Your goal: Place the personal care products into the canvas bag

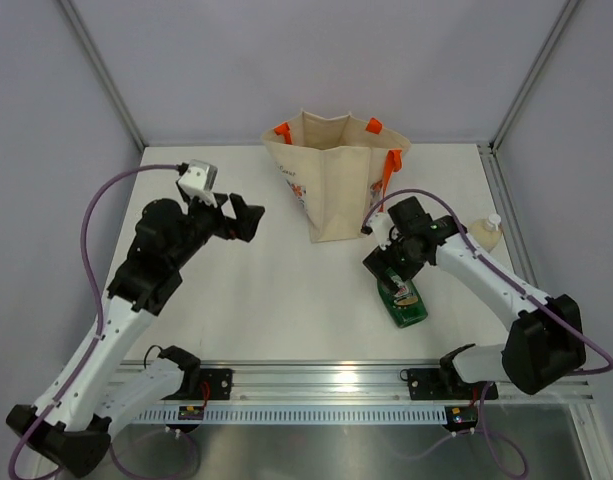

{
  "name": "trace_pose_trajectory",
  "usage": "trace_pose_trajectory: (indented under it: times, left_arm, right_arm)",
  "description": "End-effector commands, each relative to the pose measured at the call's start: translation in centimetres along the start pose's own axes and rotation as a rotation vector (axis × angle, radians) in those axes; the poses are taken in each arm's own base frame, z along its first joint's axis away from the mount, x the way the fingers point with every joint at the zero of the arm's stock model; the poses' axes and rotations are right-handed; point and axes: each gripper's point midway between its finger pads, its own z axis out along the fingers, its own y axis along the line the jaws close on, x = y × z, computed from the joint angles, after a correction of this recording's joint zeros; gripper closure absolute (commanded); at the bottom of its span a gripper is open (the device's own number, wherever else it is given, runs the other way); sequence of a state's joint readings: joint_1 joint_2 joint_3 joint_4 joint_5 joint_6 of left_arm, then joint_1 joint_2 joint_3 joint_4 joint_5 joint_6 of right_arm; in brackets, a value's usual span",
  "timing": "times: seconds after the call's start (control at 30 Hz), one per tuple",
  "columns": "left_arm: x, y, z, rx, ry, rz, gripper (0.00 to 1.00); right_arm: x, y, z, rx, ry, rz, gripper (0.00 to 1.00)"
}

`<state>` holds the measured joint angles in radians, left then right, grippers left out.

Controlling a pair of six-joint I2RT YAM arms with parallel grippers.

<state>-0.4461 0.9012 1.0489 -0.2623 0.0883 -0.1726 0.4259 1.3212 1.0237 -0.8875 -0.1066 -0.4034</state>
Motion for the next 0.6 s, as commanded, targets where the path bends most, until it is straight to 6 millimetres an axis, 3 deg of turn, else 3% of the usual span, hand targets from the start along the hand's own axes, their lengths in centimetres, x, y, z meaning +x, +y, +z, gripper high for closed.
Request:
trace_pose_trajectory:
  times: [0.0, 0.13, 0.37, 0.47, 0.57]
  left_arm:
    - [5.1, 1.0, -1.7, -0.053, 0.068, -0.093, 0.01]
    - [7.0, 0.8, -3.1, -0.048, 0.067, -0.153, 0.01]
    - [10.4, 0.7, -2.7, -0.036, 0.13, -0.219, 0.01]
    - [10.6, 0.3, -2.6, -0.018, 0.143, -0.227, 0.01]
    - [10.4, 0.2, -2.8, -0.013, 0.137, -0.227, 0.01]
  right_arm:
    - [0.2, 0.1, 1.3, 0.047, 0.084, 0.008, 0.01]
    - [1.2, -0.4, 3.7, 0.078, 0.179, 0.027, 0.0]
    - [2.3, -0.4, 7.7, 0.07, 0.27, 0.09, 0.01]
    - [3.6, -0.8, 9.3, 0.093, 0.334, 0.09, 0.0]
    - [4.0, -1.2, 9.5, 0.118, 0.362, 0.087, 0.01]
